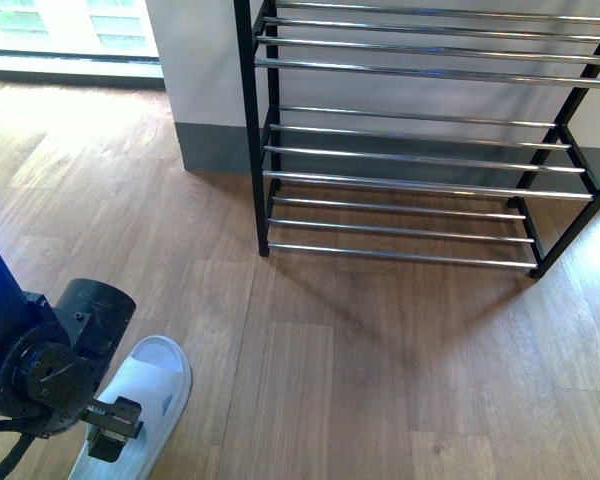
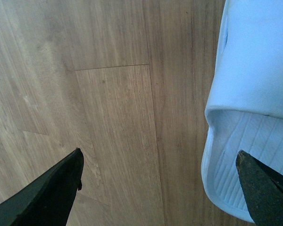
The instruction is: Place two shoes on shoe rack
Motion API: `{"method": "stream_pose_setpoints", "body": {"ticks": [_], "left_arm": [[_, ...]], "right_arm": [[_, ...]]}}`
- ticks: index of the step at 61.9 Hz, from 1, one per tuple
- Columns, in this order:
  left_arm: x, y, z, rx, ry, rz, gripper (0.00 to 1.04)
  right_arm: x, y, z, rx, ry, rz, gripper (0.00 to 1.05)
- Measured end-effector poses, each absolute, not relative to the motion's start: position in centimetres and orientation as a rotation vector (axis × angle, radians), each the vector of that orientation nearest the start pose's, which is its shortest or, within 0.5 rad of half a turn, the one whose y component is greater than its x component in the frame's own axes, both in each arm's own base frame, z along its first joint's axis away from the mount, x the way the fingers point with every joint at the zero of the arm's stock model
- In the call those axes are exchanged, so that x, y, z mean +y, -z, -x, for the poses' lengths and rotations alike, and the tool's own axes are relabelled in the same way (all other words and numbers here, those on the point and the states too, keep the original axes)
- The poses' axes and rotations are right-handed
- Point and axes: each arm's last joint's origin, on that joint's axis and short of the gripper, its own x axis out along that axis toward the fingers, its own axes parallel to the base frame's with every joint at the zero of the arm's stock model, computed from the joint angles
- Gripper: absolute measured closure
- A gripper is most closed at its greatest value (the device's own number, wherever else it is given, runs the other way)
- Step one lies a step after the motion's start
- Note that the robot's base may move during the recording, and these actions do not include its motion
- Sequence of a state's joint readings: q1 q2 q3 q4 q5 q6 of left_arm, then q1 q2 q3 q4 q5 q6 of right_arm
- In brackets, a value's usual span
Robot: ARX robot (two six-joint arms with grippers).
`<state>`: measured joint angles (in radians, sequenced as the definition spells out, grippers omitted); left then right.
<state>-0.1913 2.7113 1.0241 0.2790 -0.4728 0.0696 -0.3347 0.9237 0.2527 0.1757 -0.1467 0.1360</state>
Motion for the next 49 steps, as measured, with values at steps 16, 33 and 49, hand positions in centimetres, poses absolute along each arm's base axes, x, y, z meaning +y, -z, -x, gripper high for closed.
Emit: {"method": "stream_pose_setpoints", "body": {"ticks": [16, 33, 49], "left_arm": [[-4.8, 15.2, -31.5, 1.364, -0.170, -0.549, 0.09], [-5.4, 16.8, -32.8, 1.338, -0.157, -0.560, 0.09], [-5.8, 17.9, -33.5, 1.330, -0.144, -0.565, 0.28]], "right_arm": [[-5.3, -16.3, -16.7, 0.469, 0.217, -0.251, 1.03], [-5.3, -16.3, -16.7, 0.469, 0.217, -0.251, 1.03], [-5.3, -16.3, -16.7, 0.469, 0.217, -0.251, 1.03]]}}
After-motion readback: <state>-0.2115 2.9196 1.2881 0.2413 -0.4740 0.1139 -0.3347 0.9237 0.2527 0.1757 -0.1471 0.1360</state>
